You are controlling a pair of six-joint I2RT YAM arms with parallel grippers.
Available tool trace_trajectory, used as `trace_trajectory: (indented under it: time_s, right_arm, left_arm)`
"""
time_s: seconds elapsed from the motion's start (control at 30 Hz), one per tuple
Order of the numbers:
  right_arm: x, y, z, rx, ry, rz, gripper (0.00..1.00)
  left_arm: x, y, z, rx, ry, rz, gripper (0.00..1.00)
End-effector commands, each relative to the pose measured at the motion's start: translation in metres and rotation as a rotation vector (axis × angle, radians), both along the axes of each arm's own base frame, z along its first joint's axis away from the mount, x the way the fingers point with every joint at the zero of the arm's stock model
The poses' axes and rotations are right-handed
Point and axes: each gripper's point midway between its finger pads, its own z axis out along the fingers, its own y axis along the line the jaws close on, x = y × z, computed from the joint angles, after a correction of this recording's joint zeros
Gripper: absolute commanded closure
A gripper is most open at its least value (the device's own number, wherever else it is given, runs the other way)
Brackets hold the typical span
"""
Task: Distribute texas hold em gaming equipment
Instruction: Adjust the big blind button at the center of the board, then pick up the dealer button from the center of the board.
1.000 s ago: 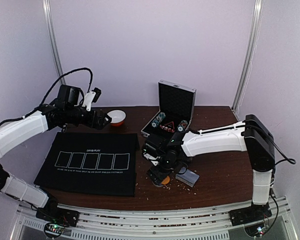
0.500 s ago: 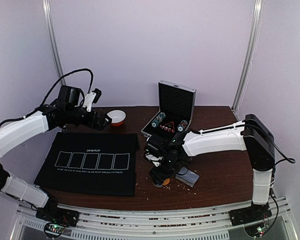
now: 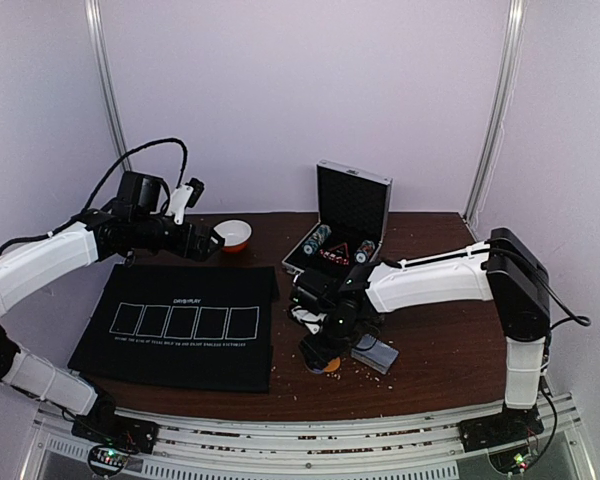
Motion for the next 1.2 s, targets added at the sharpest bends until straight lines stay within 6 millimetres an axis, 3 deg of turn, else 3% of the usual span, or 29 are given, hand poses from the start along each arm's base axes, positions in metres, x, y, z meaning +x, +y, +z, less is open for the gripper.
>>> trace_trajectory:
  time_s: [0.0, 0.43, 0.57, 0.8, 0.9, 1.07, 1.17]
  right_arm:
    - [-0.017, -0.038, -0.020, -0.136, 0.060, -0.024, 0.43]
    - [-0.044, -0.058, -0.017, -0.133, 0.127, -0.065, 0.47]
    - [-0.053, -0.060, -0.016, -0.126, 0.138, -0.056, 0.43]
    - [-0.034, -0.029, -0.001, -0.055, 0.065, 0.007, 0.19]
    - [-0.028, -0.022, -0.007, -0.075, 0.047, 0.035, 0.13]
    - [-0.021, -0.019, -0.019, -0.128, 0.017, 0.066, 0.13]
    - [-0.021, -0.015, -0.022, -0.128, 0.018, 0.075, 0.22]
  left_arm:
    - [0.003, -0.003, 0.004, -0.029, -0.023, -0.007, 0.02]
    - [0.006, -0.006, 0.000, -0.028, -0.009, -0.015, 0.02]
    - [0.006, -0.007, 0.000, -0.033, -0.008, -0.020, 0.02]
    - [0.004, -0.010, 0.003, -0.047, -0.011, -0.033, 0.02]
    - [0.003, -0.009, 0.005, -0.049, -0.016, -0.033, 0.02]
    - [0.002, -0.008, 0.005, -0.046, -0.017, -0.028, 0.02]
    - [0.003, -0.009, 0.005, -0.047, -0.016, -0.029, 0.02]
